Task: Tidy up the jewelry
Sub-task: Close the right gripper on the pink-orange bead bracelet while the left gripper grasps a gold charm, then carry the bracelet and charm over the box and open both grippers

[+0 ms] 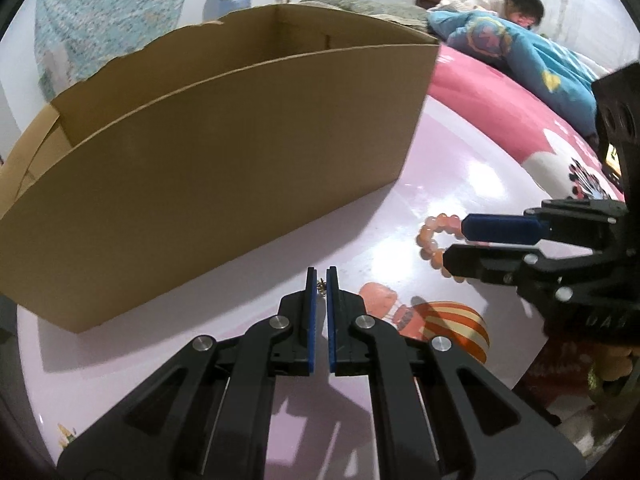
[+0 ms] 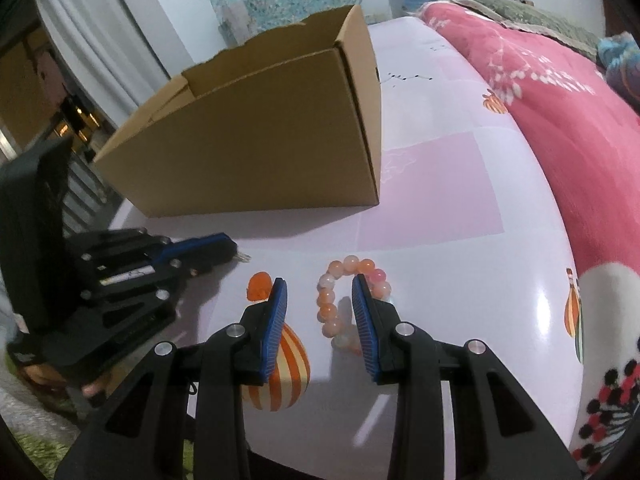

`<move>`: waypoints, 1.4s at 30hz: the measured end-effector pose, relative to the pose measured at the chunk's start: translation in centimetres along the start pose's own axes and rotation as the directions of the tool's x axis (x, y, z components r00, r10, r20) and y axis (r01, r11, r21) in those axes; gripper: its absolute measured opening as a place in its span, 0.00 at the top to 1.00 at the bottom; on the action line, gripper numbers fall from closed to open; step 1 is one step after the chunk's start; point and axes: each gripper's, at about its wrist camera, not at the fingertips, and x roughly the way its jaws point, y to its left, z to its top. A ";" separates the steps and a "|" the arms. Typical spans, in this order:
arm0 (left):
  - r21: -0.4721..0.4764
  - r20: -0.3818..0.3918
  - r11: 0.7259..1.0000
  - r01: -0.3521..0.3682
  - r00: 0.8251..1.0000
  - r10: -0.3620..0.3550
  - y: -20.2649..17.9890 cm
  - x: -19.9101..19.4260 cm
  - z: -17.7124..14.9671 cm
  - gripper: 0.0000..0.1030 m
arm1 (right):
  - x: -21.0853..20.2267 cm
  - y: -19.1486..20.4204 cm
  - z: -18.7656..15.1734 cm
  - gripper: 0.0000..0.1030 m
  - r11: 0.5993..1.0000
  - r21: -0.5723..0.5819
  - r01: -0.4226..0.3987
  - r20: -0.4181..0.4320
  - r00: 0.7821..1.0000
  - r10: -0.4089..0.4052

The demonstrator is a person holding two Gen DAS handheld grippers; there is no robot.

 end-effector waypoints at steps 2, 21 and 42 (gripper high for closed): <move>-0.017 -0.009 1.000 -0.005 1.000 0.005 0.3 0.0 0.1 0.97 | 0.5 0.3 0.1 0.67 1.000 -0.012 0.022 -0.021 1.000 -0.022; -0.061 -0.059 0.998 0.007 0.998 -0.011 1.2 0.3 -0.4 0.96 | 2.3 2.3 0.4 0.68 0.977 -0.089 0.192 -0.057 0.979 -0.197; -0.095 0.061 0.993 0.071 0.996 -0.066 3.5 -2.7 -1.7 0.96 | -1.3 -1.2 1.3 0.91 0.988 0.136 0.070 0.031 0.997 -0.075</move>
